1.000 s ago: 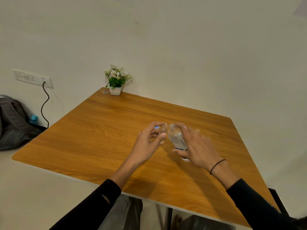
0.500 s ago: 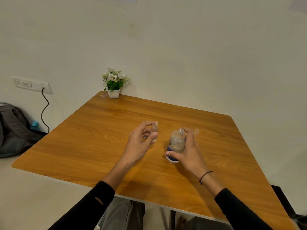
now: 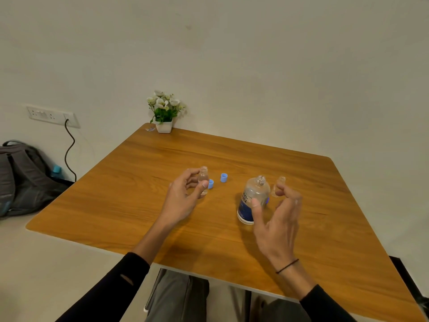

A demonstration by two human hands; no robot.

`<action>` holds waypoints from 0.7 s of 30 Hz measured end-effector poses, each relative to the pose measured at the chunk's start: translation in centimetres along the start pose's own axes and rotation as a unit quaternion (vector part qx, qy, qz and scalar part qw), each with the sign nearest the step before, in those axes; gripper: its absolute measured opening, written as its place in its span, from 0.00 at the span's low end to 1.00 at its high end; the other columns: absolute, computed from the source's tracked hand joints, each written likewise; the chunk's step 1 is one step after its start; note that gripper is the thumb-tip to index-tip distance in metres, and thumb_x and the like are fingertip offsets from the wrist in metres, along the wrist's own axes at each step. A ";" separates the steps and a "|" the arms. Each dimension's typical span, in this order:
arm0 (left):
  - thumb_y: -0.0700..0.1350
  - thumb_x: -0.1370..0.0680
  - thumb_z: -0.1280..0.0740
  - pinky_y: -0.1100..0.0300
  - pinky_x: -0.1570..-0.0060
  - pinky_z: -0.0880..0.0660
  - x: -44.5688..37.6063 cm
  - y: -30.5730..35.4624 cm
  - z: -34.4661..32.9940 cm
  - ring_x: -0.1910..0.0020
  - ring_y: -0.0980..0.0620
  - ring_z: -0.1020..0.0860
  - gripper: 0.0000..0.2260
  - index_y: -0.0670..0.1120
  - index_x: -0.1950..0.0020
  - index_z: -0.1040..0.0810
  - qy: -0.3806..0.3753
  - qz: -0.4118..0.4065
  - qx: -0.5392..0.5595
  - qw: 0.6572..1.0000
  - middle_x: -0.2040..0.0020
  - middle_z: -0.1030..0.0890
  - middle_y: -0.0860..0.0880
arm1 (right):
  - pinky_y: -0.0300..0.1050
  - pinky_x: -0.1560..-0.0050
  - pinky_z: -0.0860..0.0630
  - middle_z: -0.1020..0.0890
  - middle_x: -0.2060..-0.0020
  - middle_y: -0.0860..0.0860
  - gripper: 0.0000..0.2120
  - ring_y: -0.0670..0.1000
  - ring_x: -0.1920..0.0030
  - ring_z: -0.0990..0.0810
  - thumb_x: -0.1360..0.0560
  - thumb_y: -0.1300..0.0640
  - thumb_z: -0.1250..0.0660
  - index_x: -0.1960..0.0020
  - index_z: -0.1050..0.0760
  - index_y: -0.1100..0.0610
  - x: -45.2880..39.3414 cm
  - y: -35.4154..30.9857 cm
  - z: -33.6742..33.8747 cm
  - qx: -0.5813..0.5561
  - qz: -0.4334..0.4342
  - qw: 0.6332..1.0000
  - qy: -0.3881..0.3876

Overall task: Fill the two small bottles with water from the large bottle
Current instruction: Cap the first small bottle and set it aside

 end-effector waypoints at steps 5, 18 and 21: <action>0.41 0.17 0.27 0.57 0.52 0.13 0.1 0.3 0.7 0.40 0.47 0.14 0.17 0.43 0.29 0.21 0.015 -0.003 -0.003 1.000 0.40 0.13 0.45 | 0.47 0.53 0.24 0.27 0.44 0.51 0.19 0.50 0.47 0.27 0.21 0.48 0.31 0.38 0.29 0.59 -2.3 -4.1 -0.4 -0.032 0.069 0.997 0.008; 0.41 0.16 0.28 0.45 0.48 0.12 0.6 0.7 3.3 0.40 0.43 0.14 0.18 0.41 0.27 0.22 0.036 -0.010 -0.016 0.999 0.40 0.13 0.43 | 0.43 0.55 0.25 0.23 0.50 0.47 0.08 0.48 0.52 0.23 0.19 0.62 0.34 0.47 0.29 0.50 -6.9 -7.6 -10.3 -0.022 0.022 0.972 -0.233; 0.41 0.16 0.28 0.50 0.49 0.12 1.0 0.4 4.1 0.41 0.43 0.14 0.17 0.42 0.27 0.22 0.045 -0.008 -0.013 0.999 0.41 0.13 0.43 | 0.45 0.54 0.27 0.23 0.46 0.49 0.09 0.51 0.49 0.23 0.19 0.62 0.34 0.44 0.28 0.49 -6.3 -6.5 -13.4 0.036 -0.014 0.955 -0.295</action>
Point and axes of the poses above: each hand's wrist, its own x-axis away from the middle knuckle, its own z-axis out of the back of the hand, y = z × x, the point moved 5 cm from there along -x, towards the middle knuckle
